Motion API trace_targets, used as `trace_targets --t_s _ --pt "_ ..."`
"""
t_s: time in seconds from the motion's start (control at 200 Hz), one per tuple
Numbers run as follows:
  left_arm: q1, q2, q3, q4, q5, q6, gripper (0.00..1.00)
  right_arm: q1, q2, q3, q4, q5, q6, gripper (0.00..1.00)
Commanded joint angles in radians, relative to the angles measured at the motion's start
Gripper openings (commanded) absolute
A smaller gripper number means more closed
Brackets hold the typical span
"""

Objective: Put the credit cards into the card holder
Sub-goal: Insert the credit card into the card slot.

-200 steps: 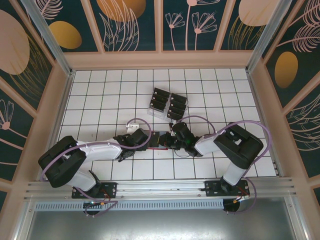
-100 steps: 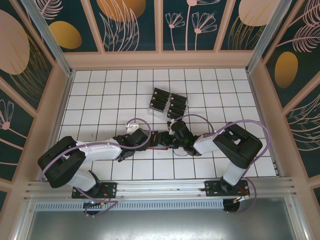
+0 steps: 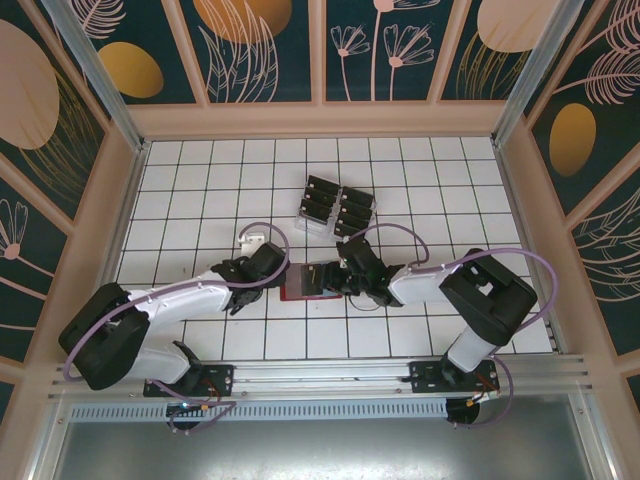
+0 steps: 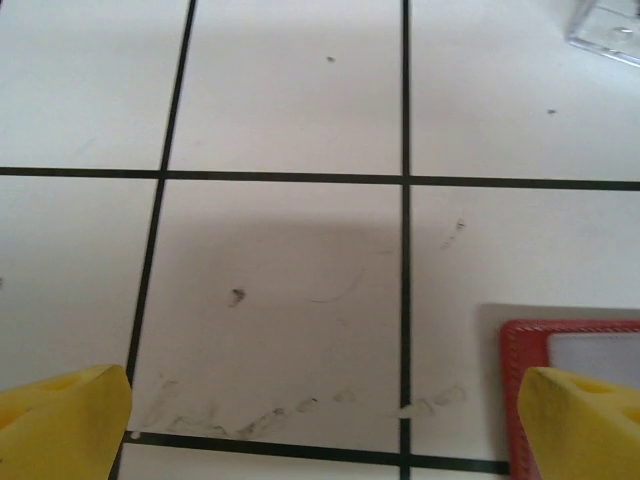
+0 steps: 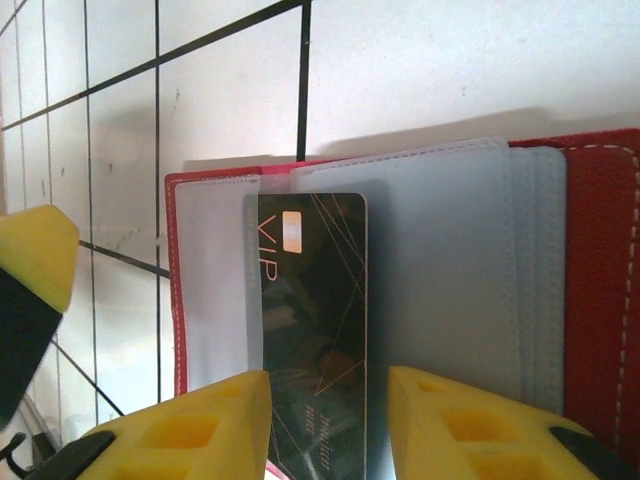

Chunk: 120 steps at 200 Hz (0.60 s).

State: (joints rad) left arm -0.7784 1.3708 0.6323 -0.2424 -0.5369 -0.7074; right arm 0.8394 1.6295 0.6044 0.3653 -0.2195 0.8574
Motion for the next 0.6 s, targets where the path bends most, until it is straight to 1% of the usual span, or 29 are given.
trace_targets --t_s 0.0,0.17,0.455,0.596 --pt "0.013 0.001 -0.004 -0.031 -0.008 0.017 0.99 0.003 -0.009 0.024 -0.088 0.043 -0.041 0.33" --pt "0.014 0.035 -0.025 -0.023 0.015 -0.004 0.99 0.007 0.007 0.038 -0.098 0.043 -0.047 0.28" --pt "0.013 0.067 -0.062 -0.011 0.026 -0.012 0.99 0.015 0.022 0.061 -0.122 0.051 -0.058 0.23" --pt "0.013 0.098 -0.059 0.006 0.049 -0.007 0.99 0.022 0.033 0.071 -0.124 0.049 -0.057 0.22"
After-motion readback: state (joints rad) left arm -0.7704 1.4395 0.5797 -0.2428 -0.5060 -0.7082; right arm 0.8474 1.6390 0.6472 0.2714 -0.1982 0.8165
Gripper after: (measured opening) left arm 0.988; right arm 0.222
